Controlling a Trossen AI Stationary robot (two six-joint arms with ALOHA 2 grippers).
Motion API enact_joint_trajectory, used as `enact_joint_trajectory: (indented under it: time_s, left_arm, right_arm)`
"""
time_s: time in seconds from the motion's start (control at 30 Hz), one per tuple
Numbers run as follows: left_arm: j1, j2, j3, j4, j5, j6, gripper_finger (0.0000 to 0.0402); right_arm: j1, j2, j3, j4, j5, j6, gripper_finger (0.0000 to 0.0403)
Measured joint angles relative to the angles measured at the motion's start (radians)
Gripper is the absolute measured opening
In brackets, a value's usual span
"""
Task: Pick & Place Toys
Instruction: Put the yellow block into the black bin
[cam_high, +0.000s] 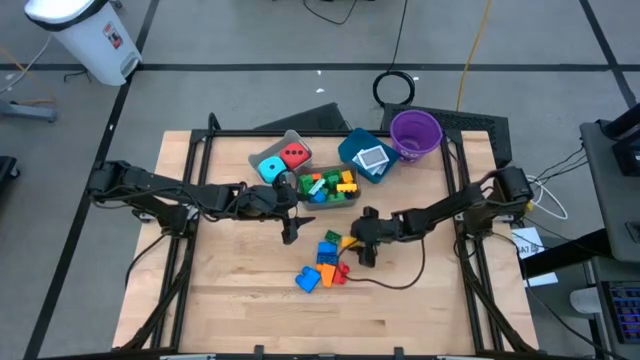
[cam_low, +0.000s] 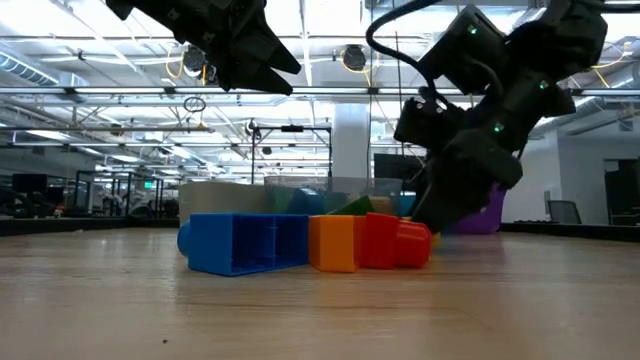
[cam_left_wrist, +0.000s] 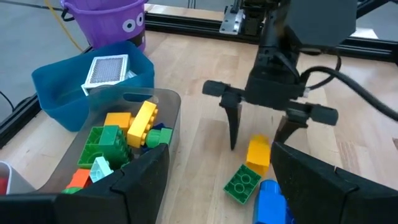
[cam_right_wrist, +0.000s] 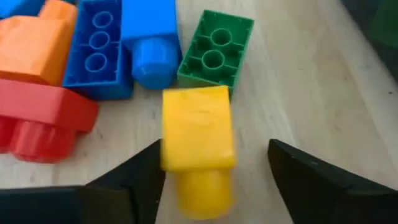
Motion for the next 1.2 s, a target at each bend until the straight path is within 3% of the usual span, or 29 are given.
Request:
enact_joint_trajectory:
  time_s: [0.47, 0.67, 0.87, 0.97, 1.2]
  left_arm:
    - [0.0, 0.0, 0.0, -0.003, 0.0, 0.001, 0.0285]
    - [0.0, 0.0, 0.0, -0.002, 0.0, 0.002, 0.0285]
    - [0.0, 0.0, 0.0, -0.002, 0.0, 0.002, 0.0285]
    - [0.0, 0.0, 0.0, -0.002, 0.0, -0.001, 0.0285]
    - [0.0, 0.0, 0.0, -0.001, 0.0, -0.001, 0.0285]
  right_arm:
    - [-0.004, -0.122, 0.0, -0.022, -0.074, -0.024, 0.0086]
    - [0.01, -0.187, 0.0, 0.046, -0.022, -0.056, 0.0104]
    - [0.021, -0.17, 0.001, 0.33, 0.257, -0.17, 0.011]
    - [0.004, -0.141, -0.001, 0.39, 0.35, -0.181, 0.0104]
    - [-0.067, -0.044, -0.002, 0.395, 0.379, -0.156, 0.0111]
